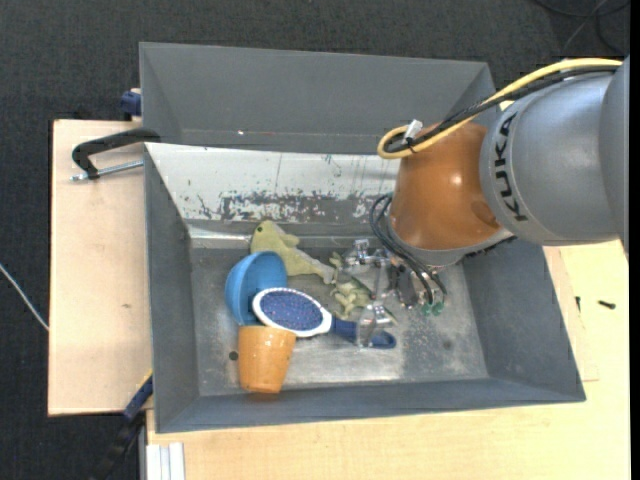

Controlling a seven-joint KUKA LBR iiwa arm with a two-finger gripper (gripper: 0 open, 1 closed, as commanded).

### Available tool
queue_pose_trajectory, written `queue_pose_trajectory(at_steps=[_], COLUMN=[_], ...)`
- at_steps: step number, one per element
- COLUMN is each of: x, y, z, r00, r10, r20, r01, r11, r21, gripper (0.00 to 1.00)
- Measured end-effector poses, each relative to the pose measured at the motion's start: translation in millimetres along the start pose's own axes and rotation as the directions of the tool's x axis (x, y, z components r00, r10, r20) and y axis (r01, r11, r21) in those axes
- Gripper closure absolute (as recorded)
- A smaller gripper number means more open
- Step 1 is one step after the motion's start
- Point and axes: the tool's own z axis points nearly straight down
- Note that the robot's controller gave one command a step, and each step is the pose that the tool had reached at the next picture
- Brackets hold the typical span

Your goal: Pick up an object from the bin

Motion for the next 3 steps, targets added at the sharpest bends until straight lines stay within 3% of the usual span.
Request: queue_pose_trajectory(at_steps=[1,2,3], x=[-0.2,0.0,-0.3], y=[0.2,0.0,0.3], z=[-0.2,0.0,-0.3], r00=[1.000,1.000,1.000], r10=[0.000,0.000,0.000], r20=[0.001,0.000,0.001], r01=[0.000,0.000,0.000], r11=[1.000,1.000,1.000], r21=[0.000,0.000,0.000], gripper=[1.00,0.00,1.00])
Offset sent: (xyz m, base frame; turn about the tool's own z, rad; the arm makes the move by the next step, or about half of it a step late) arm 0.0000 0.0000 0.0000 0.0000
